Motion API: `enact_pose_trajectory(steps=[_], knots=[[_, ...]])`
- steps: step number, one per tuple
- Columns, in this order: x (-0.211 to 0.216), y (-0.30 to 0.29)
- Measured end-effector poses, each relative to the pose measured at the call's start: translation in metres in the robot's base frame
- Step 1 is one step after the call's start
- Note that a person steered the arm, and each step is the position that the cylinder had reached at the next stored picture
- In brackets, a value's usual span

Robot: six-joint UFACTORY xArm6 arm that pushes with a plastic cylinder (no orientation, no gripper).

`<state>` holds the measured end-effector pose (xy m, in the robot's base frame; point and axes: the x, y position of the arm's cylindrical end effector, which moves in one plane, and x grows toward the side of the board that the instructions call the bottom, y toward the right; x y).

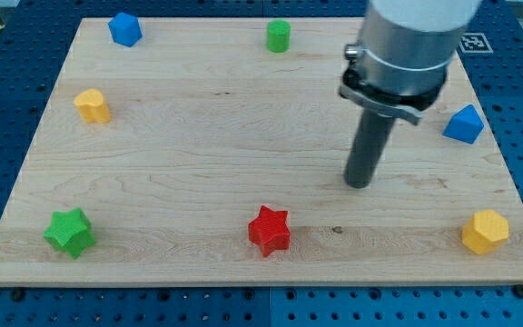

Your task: Push the arm diagonally to the green star

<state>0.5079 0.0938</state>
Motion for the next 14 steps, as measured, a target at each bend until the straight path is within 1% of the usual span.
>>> enact_pose_trajectory(steps=[2, 4, 7, 9, 11, 12, 13, 14], knots=[[-0.007, -0.086], [-0.007, -0.115], [-0.007, -0.122], [-0.007, -0.142], [-0.007, -0.145], [-0.007, -0.174], [-0.008, -0.191], [-0.015, -0.248]])
